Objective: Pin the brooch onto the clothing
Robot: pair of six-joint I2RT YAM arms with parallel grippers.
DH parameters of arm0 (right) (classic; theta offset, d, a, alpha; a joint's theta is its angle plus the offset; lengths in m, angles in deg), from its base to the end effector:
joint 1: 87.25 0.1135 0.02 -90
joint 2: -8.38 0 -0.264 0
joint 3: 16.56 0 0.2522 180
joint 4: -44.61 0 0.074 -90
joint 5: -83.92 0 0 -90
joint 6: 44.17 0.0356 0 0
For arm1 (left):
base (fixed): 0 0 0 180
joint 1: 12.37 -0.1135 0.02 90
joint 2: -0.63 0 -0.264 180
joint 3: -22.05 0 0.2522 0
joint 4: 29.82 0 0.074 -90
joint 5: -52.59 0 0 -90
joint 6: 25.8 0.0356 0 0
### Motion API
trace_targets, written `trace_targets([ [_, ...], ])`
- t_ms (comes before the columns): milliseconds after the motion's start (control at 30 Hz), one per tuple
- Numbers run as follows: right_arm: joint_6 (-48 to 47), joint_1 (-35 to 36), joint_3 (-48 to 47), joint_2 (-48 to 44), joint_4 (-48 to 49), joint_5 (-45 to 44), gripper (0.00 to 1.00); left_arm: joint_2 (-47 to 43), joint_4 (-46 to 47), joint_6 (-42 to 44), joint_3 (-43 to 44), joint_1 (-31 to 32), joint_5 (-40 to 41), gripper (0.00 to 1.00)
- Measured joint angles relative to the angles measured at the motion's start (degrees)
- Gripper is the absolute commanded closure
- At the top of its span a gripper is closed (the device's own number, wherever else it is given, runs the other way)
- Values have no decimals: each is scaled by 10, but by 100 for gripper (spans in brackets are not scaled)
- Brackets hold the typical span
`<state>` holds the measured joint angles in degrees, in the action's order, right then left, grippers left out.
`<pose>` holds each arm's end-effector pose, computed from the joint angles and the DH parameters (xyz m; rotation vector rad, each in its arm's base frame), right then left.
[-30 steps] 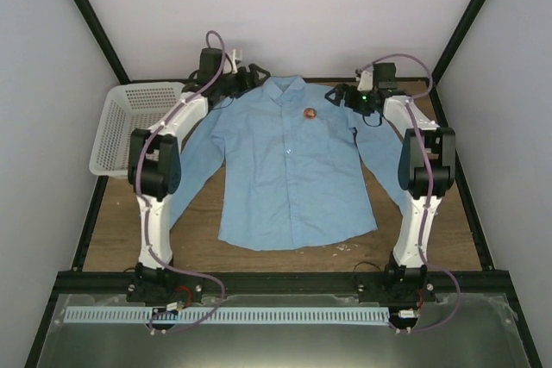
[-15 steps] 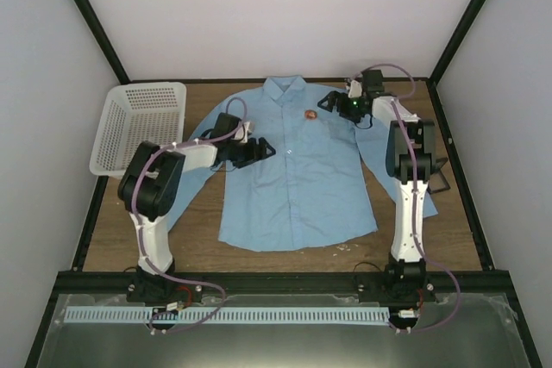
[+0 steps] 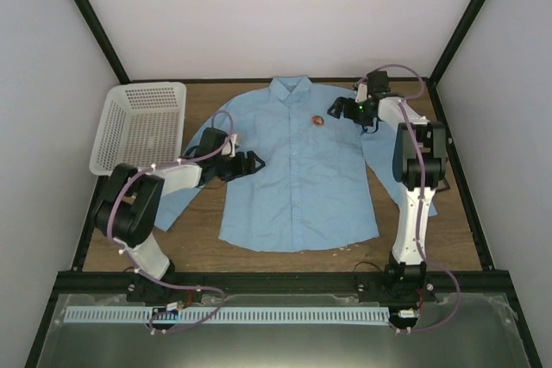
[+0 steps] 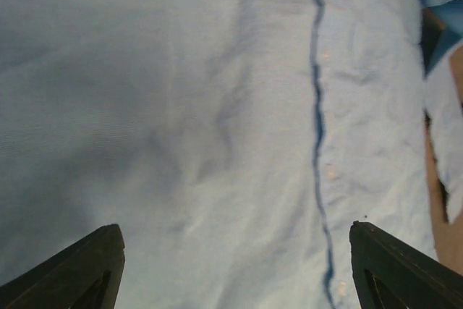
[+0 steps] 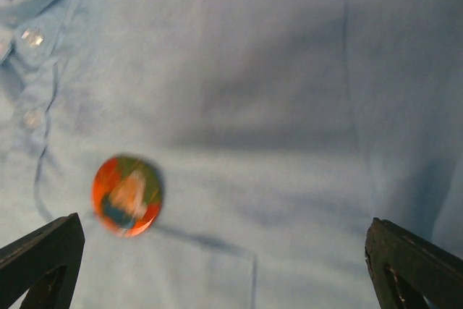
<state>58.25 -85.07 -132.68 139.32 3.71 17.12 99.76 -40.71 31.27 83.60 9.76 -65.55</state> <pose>0.4960 0.0329 0.1602 0.0663 2.5372 0.6150 0.3009 -0.1405 0.1414 0.0013 2.5469 -1.0079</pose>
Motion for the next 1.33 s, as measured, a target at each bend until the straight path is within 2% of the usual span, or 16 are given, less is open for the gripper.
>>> trace_targets([
  [200,0,48,103,-145,-15,-13,0,-115,-42,24,4,1,8,13],
  [500,-30,221,280,-479,20,23,0,-300,-193,82,101,1,120,9],
  [633,-41,211,339,-659,24,23,0,-409,-237,116,120,1,185,6],
  [733,-45,205,348,-784,33,3,0,-497,-257,143,135,1,246,0],
  [833,-45,205,348,-877,37,-18,0,-565,-269,165,149,1,299,0],
  [967,-47,205,345,-953,37,-53,0,-645,-278,194,159,1,356,0],
  [1100,-52,205,345,-991,37,-88,0,-701,-281,217,159,1,393,0],
  [1333,-60,205,345,-1008,40,-130,0,-734,-281,230,157,1,432,0],
])
